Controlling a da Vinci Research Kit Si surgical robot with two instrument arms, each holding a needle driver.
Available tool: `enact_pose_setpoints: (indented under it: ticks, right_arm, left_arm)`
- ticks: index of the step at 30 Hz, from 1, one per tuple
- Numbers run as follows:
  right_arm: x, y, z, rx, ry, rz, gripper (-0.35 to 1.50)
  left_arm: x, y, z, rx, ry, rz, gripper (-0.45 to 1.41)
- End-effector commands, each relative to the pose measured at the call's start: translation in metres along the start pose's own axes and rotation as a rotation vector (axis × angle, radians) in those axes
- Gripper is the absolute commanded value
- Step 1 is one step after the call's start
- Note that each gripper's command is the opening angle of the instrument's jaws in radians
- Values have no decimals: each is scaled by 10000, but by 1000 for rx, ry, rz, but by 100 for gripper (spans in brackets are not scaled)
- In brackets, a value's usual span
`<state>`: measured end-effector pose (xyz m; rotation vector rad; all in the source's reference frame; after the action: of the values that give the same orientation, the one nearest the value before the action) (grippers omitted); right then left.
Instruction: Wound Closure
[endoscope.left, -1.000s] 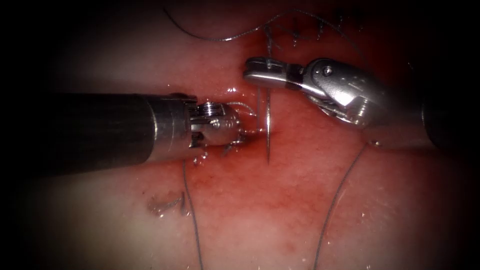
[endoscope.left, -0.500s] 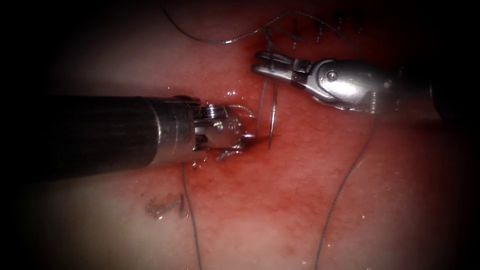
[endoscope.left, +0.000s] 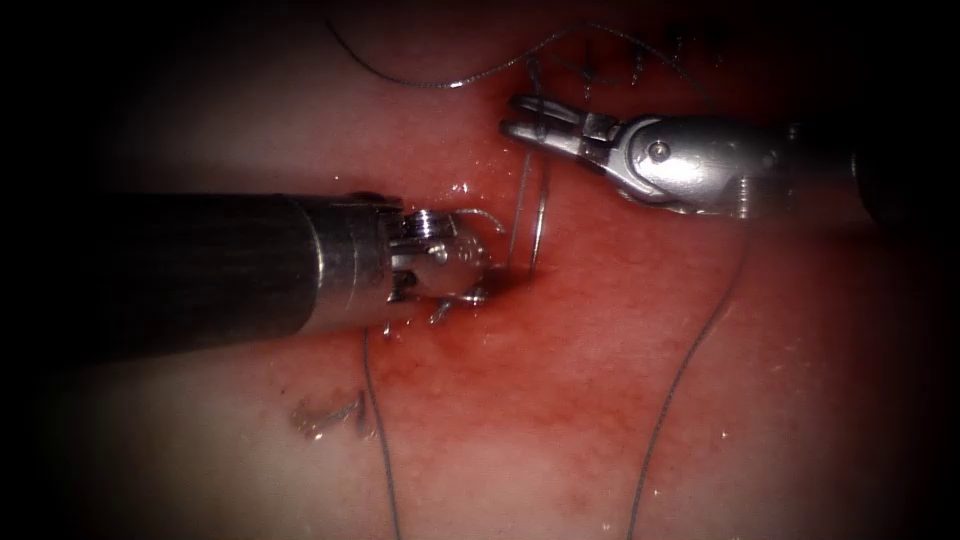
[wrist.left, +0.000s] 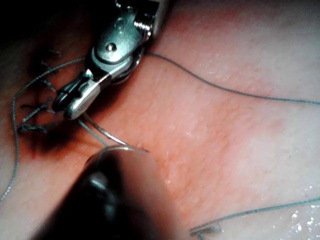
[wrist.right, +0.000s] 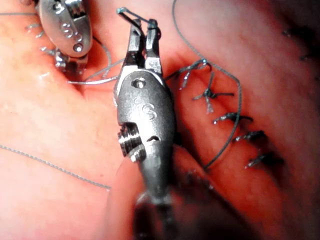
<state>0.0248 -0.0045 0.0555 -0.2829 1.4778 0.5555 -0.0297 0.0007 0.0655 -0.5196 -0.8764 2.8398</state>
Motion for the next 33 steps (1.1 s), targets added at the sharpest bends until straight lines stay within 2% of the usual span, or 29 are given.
enact_pose_setpoints:
  ticks: [1,10,20,33]
  right_arm:
    - [-8,-5,7,-7,5,-6,-35]
    - [-18,-13,5,-29,8,-72,-35]
    - [-31,-29,4,-47,6,-153,-35]
    - [-57,-54,-10,-14,-45,-222,-35]
  left_arm:
    - [4,-3,6,0,1,0,69]
    - [5,-3,5,-2,0,-24,67]
    - [6,-5,1,-6,3,-35,88]
    - [7,-9,-8,-16,8,-49,88]
